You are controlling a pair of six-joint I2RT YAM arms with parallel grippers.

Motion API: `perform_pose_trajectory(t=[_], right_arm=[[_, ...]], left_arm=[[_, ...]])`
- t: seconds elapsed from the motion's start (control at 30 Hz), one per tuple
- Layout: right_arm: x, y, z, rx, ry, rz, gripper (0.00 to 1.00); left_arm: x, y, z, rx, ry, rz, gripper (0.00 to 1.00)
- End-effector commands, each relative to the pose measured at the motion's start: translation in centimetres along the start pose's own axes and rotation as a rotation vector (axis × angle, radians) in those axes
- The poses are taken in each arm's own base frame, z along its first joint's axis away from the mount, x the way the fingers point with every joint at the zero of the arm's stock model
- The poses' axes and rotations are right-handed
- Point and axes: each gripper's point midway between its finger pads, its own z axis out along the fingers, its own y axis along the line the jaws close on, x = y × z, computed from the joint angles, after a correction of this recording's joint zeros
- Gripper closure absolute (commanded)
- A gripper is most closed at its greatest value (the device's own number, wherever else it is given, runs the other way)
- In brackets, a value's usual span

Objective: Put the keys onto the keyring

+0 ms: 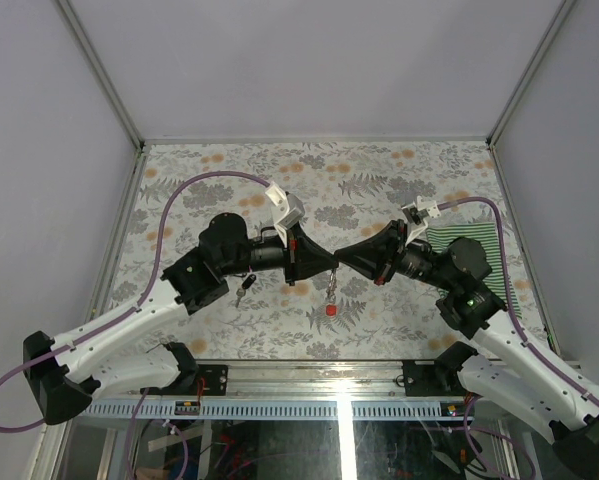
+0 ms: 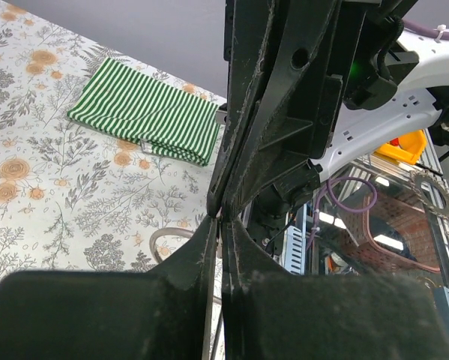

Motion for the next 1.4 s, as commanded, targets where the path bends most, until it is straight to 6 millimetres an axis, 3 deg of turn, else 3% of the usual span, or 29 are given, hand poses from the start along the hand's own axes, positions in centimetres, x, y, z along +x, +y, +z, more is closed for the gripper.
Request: perform_pose_trajectory(t=[0.0, 0.27, 0.67, 1.0, 1.37], right_arm=[[-3.3, 2.6, 0.0, -0.067, -0.071, -0.057, 0.99], [-4.8, 3.3, -0.8, -0.041, -0.118, -0.079, 0.69], [-2.9, 3.2, -1.6, -0.022, -0.060, -0.010, 0.55], [-2.3, 3.9, -0.5, -0.094, -0.029, 0.139, 0.53], [-1.2, 3.1, 0.6, -0.120, 0.000, 0.229, 0.56]], left_arm=[[-2.7, -1.1, 0.0, 0.033, -0.079, 0.054, 1.00], [-3.1, -0.7, -0.5, -0.010, -0.114, 0.023, 1.00], [-5.5, -1.0, -1.4, -0.027, -0.240, 0.036, 1.00], [-5.8, -1.3, -1.2, -0.005, -0.261, 0.034, 1.00], [-5.9, -1.2, -0.9, -0.004, -0.260, 0.035, 1.00]])
